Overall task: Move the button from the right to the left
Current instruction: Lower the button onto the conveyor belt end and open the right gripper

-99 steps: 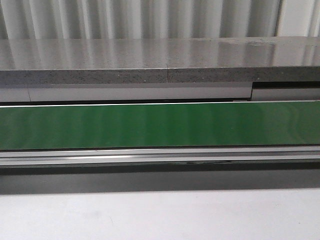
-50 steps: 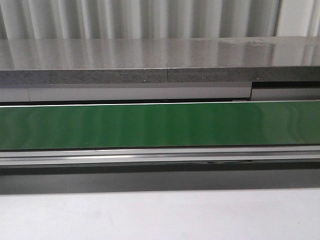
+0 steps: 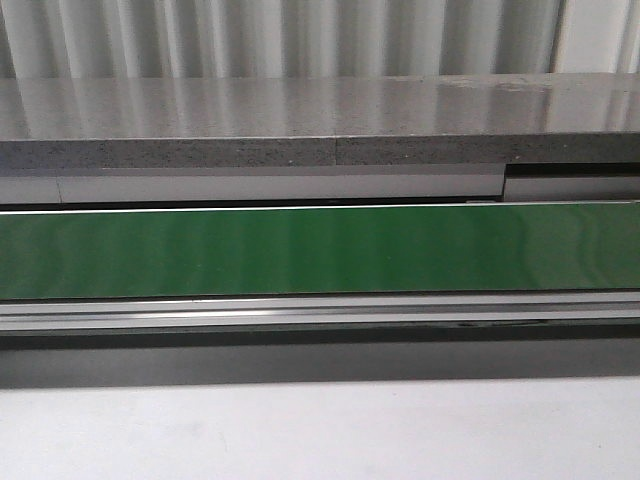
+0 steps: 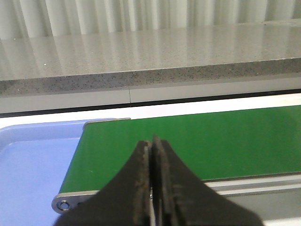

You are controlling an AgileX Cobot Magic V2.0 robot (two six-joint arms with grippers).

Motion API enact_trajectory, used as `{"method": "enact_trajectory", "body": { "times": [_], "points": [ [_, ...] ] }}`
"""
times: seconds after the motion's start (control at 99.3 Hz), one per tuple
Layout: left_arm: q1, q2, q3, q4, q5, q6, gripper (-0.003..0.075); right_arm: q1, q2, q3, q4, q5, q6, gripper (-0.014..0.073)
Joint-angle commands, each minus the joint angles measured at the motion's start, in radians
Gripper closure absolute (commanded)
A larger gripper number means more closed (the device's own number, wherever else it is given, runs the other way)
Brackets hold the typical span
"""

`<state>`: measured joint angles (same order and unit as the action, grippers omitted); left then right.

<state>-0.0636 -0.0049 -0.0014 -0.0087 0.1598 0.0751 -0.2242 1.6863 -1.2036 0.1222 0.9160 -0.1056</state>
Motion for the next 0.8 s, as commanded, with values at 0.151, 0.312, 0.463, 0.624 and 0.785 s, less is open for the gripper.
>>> {"method": "enact_trajectory", "body": {
  "times": [0.151, 0.312, 0.463, 0.624, 0.785],
  "points": [
    [-0.006, -0.035, 0.025, -0.002, -0.075, -0.002, 0.0740, -0.001, -0.053, -0.023, 0.040, -0.052, -0.005, 0.0029],
    [-0.006, -0.035, 0.025, -0.002, -0.075, -0.002, 0.0740, 0.002, -0.130, -0.023, 0.055, -0.069, -0.038, 0.0032],
    [-0.006, -0.035, 0.025, -0.002, -0.075, -0.002, 0.0740, 0.002, -0.231, -0.022, 0.055, -0.062, -0.055, 0.0104],
    [-0.006, -0.035, 0.025, -0.002, -0.075, -0.002, 0.0740, 0.002, -0.341, -0.007, 0.055, -0.058, -0.055, 0.0416],
    [-0.006, -0.035, 0.025, -0.002, -0.075, -0.002, 0.0740, 0.023, -0.437, 0.026, 0.055, -0.064, -0.055, 0.0669]
  ]
}}
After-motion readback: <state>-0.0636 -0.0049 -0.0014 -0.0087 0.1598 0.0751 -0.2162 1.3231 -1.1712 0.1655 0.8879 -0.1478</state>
